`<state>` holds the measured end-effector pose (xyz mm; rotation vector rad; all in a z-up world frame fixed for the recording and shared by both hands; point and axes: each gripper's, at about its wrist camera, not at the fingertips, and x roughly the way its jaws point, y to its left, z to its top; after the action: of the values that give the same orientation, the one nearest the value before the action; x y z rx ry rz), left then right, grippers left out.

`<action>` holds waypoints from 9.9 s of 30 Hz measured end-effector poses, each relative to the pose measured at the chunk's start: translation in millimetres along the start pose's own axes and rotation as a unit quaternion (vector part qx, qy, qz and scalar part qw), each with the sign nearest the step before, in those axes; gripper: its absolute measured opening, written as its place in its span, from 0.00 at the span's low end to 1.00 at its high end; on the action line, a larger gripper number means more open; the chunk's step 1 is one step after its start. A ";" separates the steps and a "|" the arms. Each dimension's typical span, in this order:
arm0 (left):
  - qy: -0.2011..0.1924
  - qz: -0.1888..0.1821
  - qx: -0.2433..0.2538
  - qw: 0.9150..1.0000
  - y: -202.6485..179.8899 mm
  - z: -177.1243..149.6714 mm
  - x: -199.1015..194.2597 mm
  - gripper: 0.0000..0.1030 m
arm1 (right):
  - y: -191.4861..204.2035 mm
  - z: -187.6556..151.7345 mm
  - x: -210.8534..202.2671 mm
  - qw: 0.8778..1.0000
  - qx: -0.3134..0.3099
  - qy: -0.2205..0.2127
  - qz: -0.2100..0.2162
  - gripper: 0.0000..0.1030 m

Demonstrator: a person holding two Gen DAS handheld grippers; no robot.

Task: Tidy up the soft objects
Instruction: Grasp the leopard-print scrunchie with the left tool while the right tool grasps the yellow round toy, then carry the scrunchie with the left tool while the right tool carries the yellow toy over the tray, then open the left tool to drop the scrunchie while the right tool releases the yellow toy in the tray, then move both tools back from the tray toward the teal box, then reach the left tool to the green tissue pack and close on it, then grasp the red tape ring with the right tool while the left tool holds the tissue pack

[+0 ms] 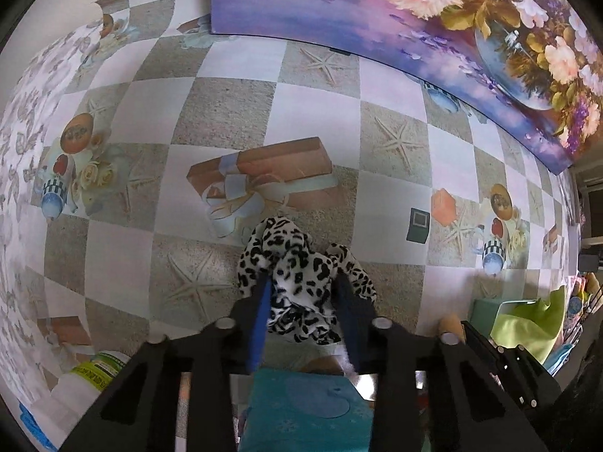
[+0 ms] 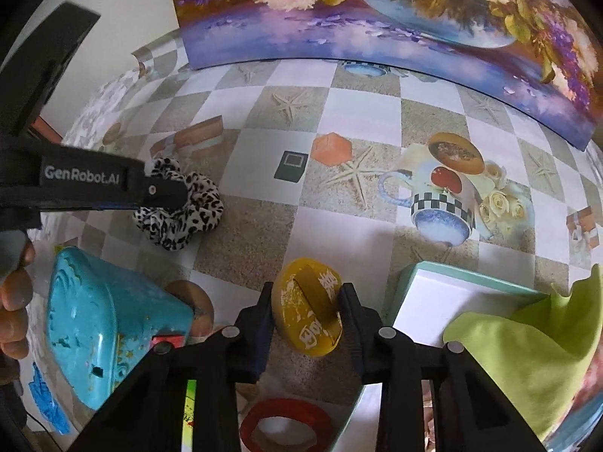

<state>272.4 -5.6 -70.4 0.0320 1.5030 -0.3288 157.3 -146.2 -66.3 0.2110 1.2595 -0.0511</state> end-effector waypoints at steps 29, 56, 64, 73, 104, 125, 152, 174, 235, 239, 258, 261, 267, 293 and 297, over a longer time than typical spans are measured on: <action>-0.176 -0.068 -0.020 0.982 -50.8 -107.5 -131.7 0.20 | -19.9 -57.5 -134.1 0.996 0.039 -0.083 0.017 0.17; -0.176 -0.102 0.034 0.978 -132.1 -217.2 -91.2 0.20 | -119.5 -152.6 -182.2 0.981 0.156 -0.114 -0.022 0.17; -0.163 -0.097 0.059 0.980 -147.8 -218.0 -77.1 0.20 | -158.4 -161.0 -175.0 0.972 0.202 -0.100 -0.065 0.17; -0.164 -0.105 0.120 0.973 -182.3 -225.9 -71.0 0.20 | -212.1 -178.1 -174.8 0.951 0.274 -0.082 -0.117 0.17; -0.143 -0.081 0.198 0.966 -233.9 -227.5 -29.7 0.22 | -219.9 -178.1 -139.5 0.953 0.265 -0.008 -0.147 0.19; -0.150 -0.078 0.144 0.975 -213.5 -222.7 -54.3 0.58 | -212.6 -173.2 -150.7 0.954 0.259 -0.023 -0.150 0.49; -0.118 0.026 0.022 0.992 -156.8 -207.0 -32.9 0.89 | -170.5 -158.3 -149.0 0.966 0.188 -0.036 -0.174 0.83; -0.156 0.019 -0.008 0.988 -114.4 -214.8 -73.6 0.89 | -111.2 -146.9 -163.4 0.978 0.121 -0.076 -0.148 0.83; -0.060 0.017 -0.159 0.985 -13.5 -189.9 -9.9 0.89 | -25.6 -100.6 -77.5 0.998 0.006 -0.056 -0.033 0.84; -0.049 0.020 -0.137 0.989 -22.9 -187.1 -1.3 0.89 | -28.8 -101.3 -82.7 0.997 0.008 -0.063 -0.035 0.83; -0.079 0.022 -0.078 0.994 -60.3 -162.2 11.0 0.78 | -38.8 -102.8 -87.7 0.997 0.028 -0.066 -0.025 0.83; -0.080 0.015 -0.080 0.993 -62.0 -158.1 14.2 0.73 | -39.1 -102.6 -87.5 0.997 0.027 -0.067 -0.025 0.83; -0.082 -0.002 -0.077 0.994 -57.8 -164.2 8.6 0.62 | -39.6 -102.5 -87.6 0.997 0.027 -0.066 -0.025 0.83; -0.103 -0.029 -0.164 0.981 -14.1 -219.3 -31.2 0.61 | -20.7 -101.5 -88.1 0.997 0.004 -0.076 -0.023 0.83; -0.114 -0.031 -0.214 0.970 10.4 -227.4 -37.3 0.61 | -11.7 -100.8 -87.3 0.997 -0.008 -0.079 -0.017 0.83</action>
<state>52.7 62.3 -53.0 -0.3845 1.3212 -0.0483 34.0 -145.7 -14.3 0.1682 1.1056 -0.0842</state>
